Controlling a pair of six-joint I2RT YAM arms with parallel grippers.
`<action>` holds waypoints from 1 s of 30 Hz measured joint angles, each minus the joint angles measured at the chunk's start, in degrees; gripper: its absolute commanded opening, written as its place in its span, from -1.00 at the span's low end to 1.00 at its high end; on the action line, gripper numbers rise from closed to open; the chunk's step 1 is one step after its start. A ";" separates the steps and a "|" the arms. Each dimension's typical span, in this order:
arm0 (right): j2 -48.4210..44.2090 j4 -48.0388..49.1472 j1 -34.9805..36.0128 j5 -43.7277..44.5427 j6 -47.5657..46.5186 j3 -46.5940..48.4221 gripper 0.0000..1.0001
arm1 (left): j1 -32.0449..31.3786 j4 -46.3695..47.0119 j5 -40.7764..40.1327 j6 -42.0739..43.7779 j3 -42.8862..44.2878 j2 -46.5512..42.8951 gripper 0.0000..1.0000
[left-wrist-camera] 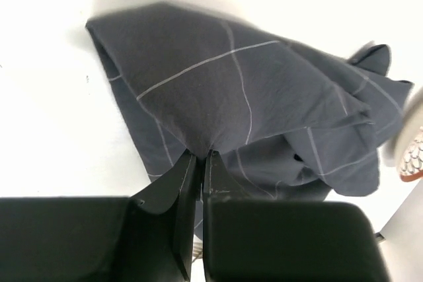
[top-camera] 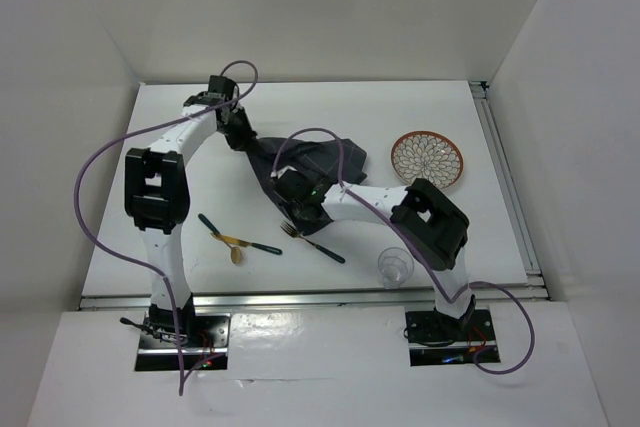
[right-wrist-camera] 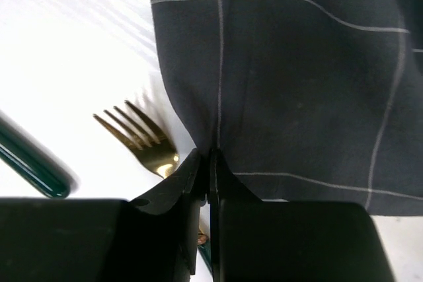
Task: Set the dinner table for one person
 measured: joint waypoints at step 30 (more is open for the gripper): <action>-28.46 0.94 -20.37 12.04 -14.84 14.53 -1.00 | 15.72 15.17 15.02 -40.89 -6.32 -36.89 -1.00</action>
